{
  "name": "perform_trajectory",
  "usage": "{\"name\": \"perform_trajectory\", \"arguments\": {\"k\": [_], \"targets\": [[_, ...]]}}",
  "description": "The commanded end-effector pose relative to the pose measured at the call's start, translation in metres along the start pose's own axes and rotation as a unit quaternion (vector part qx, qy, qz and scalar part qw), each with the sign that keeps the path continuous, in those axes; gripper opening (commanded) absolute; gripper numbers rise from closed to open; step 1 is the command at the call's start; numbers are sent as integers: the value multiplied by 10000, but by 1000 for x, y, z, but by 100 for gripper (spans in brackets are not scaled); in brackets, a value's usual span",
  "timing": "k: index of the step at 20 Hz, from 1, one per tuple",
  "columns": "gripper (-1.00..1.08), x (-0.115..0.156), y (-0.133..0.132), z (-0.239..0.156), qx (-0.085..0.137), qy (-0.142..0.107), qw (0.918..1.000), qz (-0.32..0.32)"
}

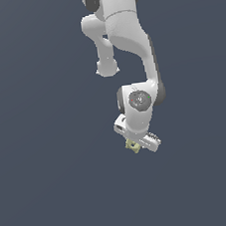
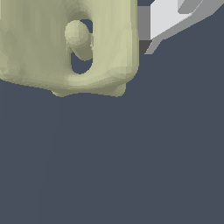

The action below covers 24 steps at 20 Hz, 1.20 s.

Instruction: Pick up the object and move it to a goal position.

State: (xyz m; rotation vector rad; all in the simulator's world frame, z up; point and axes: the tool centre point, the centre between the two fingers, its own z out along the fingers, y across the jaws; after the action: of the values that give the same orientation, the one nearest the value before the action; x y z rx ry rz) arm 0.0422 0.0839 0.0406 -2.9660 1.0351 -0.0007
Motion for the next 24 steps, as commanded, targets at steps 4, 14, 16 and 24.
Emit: {"name": "perform_trajectory", "arguments": {"k": [4, 14, 16, 24], "targets": [[-100, 0, 0, 0, -2, -2, 10000, -2], [-100, 35, 9, -17, -2, -2, 10000, -2], [-100, 47, 12, -23, -2, -2, 10000, -2], [-100, 104, 24, -49, -2, -1, 10000, -5]]}}
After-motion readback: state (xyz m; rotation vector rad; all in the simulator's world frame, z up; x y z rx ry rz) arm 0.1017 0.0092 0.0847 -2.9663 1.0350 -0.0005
